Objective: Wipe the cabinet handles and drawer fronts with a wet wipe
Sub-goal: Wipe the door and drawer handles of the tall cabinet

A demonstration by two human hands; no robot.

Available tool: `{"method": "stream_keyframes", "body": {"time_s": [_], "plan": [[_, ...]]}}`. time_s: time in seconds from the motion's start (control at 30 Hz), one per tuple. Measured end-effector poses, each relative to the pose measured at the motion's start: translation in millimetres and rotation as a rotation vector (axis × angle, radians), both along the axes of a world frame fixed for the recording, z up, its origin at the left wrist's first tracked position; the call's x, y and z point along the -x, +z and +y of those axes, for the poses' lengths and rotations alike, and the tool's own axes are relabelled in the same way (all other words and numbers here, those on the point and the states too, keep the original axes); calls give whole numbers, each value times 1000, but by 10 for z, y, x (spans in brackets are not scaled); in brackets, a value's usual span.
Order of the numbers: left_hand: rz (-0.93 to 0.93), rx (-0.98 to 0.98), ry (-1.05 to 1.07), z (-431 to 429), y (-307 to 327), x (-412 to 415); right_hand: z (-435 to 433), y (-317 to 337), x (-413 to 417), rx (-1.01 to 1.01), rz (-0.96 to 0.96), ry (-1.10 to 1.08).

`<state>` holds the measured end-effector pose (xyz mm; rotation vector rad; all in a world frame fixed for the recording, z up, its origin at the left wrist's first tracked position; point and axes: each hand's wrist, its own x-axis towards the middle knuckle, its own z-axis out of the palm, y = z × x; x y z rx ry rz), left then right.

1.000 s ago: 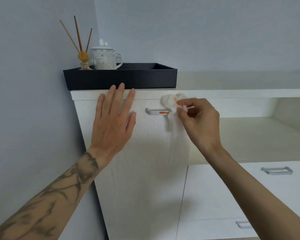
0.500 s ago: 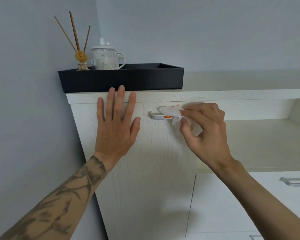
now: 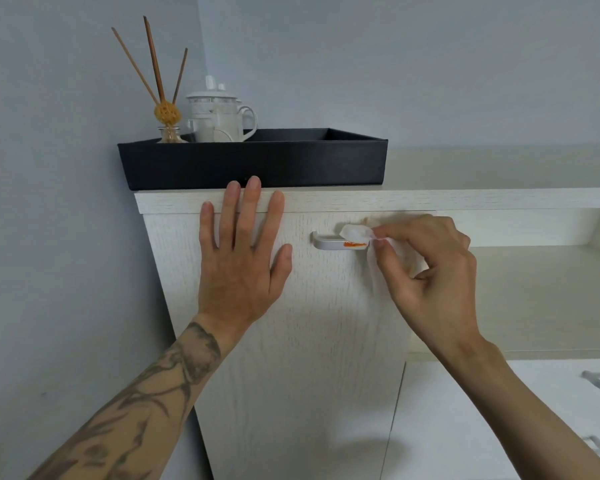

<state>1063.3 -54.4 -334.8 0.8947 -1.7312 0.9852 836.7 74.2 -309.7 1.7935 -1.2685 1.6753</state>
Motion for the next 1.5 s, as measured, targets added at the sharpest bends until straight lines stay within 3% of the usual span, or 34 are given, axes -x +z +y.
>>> {"method": "stream_keyframes", "body": {"time_s": [0.23, 0.43, 0.7, 0.87, 1.03, 1.17, 1.5], "plan": [[4, -2, -17, -15, -18, -4, -26, -9, 271, 16, 199, 10], [0, -2, -16, -9, -12, -1, -172, 36, 171, 25, 209, 88], [-2, 9, -27, -27, -21, -5, -169, 3, 87, 41, 138, 3], [-3, 16, -33, -35, -27, 1, -178, 91, 38, 19, 240, -3], [-3, 17, -29, -36, -30, -4, -79, 135, -51, 108, 74, -31], [-5, 14, -27, -40, -36, -4, -168, 123, -263, 64, 211, -58], [2, 25, -24, -66, -50, -2, -231, -10, -13, 77, 212, -41]]}}
